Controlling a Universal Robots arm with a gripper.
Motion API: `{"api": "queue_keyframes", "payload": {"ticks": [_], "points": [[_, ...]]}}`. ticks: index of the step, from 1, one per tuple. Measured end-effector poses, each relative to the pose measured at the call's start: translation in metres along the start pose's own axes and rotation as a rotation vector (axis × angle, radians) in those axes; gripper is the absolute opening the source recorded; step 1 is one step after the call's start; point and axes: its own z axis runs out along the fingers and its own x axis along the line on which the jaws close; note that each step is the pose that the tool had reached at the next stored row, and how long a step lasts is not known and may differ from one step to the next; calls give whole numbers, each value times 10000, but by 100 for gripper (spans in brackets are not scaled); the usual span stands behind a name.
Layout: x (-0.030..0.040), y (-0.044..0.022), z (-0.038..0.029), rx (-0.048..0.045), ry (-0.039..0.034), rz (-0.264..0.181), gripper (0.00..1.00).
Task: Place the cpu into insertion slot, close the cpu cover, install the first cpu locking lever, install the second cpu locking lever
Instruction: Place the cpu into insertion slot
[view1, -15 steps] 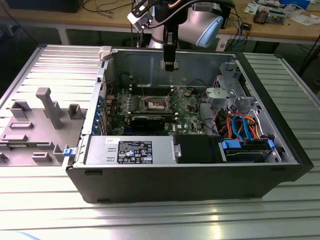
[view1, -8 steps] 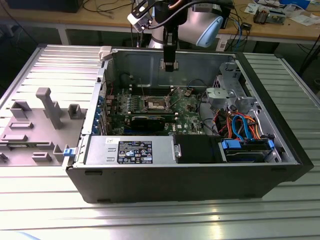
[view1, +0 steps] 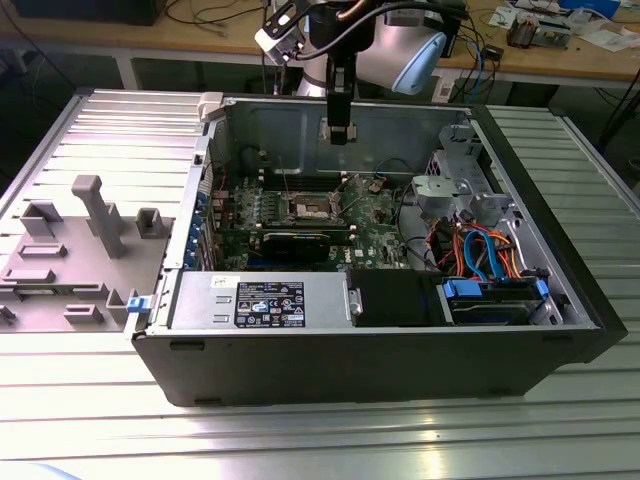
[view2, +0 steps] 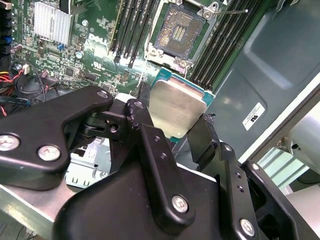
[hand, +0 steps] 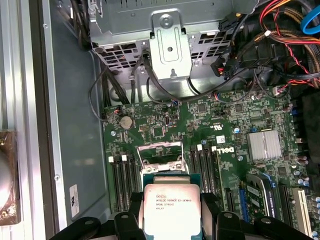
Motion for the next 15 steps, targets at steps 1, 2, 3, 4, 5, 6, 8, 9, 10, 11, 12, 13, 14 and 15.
{"api": "queue_keyframes", "payload": {"ticks": [1,2,3,4,5,6,8,9,10,11,12,13,14,15], "points": [[0,0,3,0,1,0,54],[0,0,5,0,0,0,54],[0,-1,7,0,0,-1,54],[0,-1,10,0,0,0,54],[0,-1,10,0,0,0,54],[0,-1,12,0,0,0,54],[0,-1,15,0,1,-1,54],[0,-1,15,0,0,0,54],[0,-1,16,0,1,0,54],[0,-1,17,0,0,0,54],[0,-2,17,0,0,0,54],[0,-2,18,0,0,0,54],[0,-2,18,0,0,0,54],[0,-2,19,0,0,0,54]]}}
